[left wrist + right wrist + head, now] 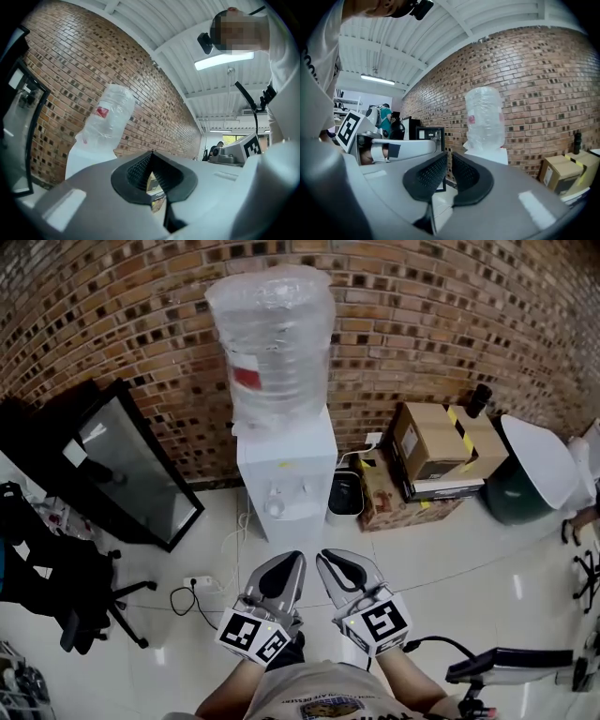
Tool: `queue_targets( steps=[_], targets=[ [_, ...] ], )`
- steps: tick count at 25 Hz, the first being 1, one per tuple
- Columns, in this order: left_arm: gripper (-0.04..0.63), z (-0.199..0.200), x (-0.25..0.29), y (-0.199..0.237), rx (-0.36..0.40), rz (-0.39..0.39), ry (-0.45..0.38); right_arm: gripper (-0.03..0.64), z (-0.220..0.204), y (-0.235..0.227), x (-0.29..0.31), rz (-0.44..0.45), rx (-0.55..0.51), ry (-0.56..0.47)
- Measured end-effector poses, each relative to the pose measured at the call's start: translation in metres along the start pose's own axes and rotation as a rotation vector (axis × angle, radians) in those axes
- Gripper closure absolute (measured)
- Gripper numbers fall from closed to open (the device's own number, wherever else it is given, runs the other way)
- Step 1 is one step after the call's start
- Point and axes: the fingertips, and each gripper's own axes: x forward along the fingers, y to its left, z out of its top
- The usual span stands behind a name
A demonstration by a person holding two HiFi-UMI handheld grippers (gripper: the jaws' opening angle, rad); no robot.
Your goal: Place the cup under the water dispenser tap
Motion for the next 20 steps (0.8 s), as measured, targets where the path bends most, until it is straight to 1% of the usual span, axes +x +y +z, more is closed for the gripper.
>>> queue_targets(
  steps=[6, 10, 13, 16, 20],
  targets=[
    [0.595, -0.023, -0.031, -0.066, 0.016, 0.023, 0.006, 0.606, -0.014, 0.018, -0.077, 0.025, 0.0, -0.02],
    [0.595, -0.031, -0.049, -0.096, 0.023, 0.037, 0.014, 0.611, -0.018, 0.031, -0.112, 0.029, -0.005, -0.016],
    [0.595, -0.03, -0.064, -0.118, 0.049, 0.04, 0.022, 0.611, -0.014, 0.046, -0.133, 0.041, 0.005, -0.03],
    [0.595, -0.025, -0.078, -0.133, 0.071, 0.042, 0.019, 0.611, -0.008, 0.063, -0.148, 0.059, -0.007, -0.042],
    [0.595, -0.023, -0.096, -0.14, 0.079, 0.046, 0.019, 0.611, -0.003, 0.085, -0.156, 0.068, -0.021, -0.047]
  ],
)
